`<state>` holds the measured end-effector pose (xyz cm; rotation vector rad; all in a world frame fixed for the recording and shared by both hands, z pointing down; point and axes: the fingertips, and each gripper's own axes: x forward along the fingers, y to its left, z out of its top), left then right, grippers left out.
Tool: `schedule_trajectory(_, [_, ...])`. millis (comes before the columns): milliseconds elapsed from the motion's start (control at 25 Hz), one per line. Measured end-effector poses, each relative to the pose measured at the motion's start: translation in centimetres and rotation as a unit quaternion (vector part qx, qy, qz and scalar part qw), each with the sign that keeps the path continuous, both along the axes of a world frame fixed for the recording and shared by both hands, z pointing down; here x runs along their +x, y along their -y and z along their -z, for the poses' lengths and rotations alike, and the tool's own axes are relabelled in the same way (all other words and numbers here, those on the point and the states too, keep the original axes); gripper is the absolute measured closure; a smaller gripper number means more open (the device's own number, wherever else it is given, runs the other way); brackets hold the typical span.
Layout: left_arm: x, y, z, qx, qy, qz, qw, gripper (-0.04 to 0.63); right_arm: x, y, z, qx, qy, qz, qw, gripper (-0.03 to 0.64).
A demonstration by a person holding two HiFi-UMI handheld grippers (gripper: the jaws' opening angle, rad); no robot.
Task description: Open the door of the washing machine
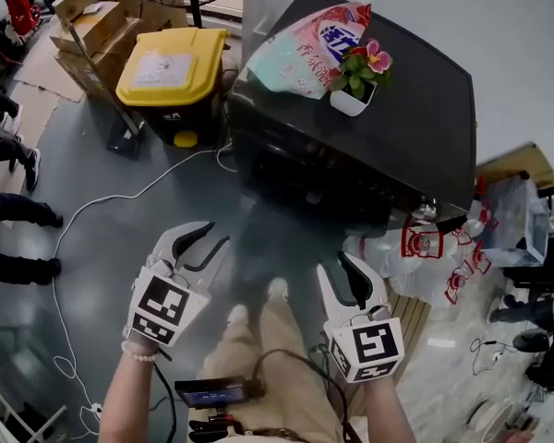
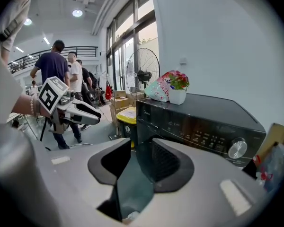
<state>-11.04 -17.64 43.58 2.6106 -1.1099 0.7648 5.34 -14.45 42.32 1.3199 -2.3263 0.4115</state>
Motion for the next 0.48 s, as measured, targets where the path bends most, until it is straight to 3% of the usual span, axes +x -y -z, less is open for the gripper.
schedule_trajectory(480, [1.9,4.3,-7.4,-0.019,0.023,-0.034,0.999,0.46,0.9,2.5,-4.6,-0.028,-0.004,0.002,1.0,0.494])
